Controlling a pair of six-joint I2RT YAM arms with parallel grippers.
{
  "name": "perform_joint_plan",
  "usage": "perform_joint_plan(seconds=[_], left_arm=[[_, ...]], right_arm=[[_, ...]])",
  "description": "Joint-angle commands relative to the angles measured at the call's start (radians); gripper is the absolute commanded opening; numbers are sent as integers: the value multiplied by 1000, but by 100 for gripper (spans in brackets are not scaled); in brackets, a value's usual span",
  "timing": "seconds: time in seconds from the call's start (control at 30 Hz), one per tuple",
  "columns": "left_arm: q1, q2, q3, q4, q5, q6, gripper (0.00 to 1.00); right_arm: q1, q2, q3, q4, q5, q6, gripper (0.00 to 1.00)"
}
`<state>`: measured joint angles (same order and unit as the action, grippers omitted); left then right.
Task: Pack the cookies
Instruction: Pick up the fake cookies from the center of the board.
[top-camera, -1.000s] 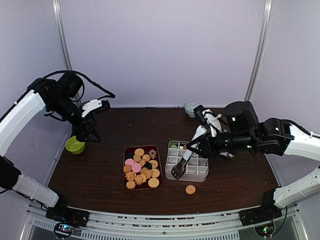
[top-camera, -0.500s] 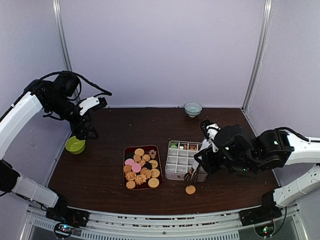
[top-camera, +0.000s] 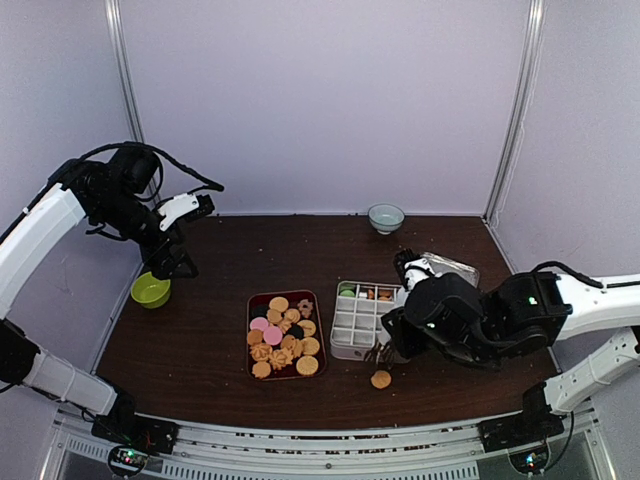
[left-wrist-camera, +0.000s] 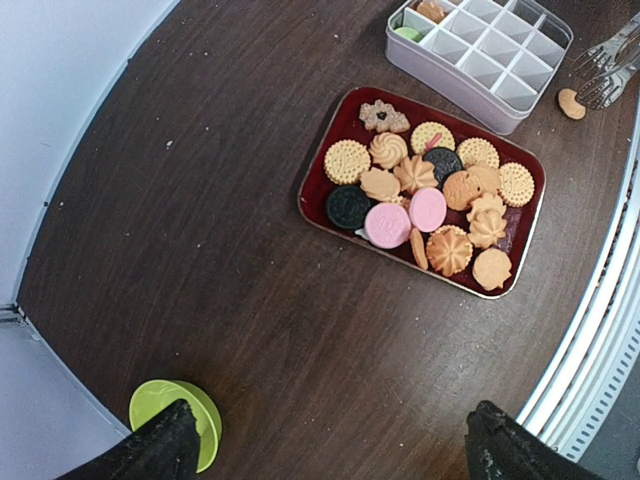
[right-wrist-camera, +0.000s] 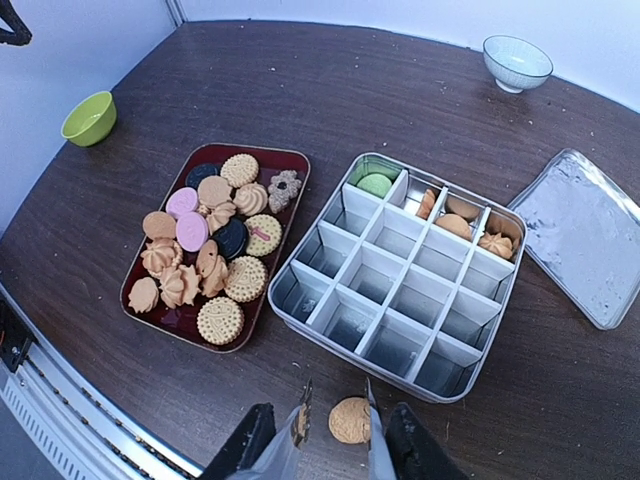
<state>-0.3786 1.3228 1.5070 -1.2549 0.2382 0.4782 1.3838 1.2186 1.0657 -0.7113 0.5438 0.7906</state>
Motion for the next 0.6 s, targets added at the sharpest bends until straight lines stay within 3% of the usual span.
perform_joint_plan(seconds=[0.0, 0.57], left_arm=[[5, -4, -4, 25, 7, -8, 95], [6, 4, 4, 15, 29, -9, 92]], right_arm=[[12, -6, -6, 3, 67, 41, 37], [25, 10, -59, -2, 64, 77, 39]])
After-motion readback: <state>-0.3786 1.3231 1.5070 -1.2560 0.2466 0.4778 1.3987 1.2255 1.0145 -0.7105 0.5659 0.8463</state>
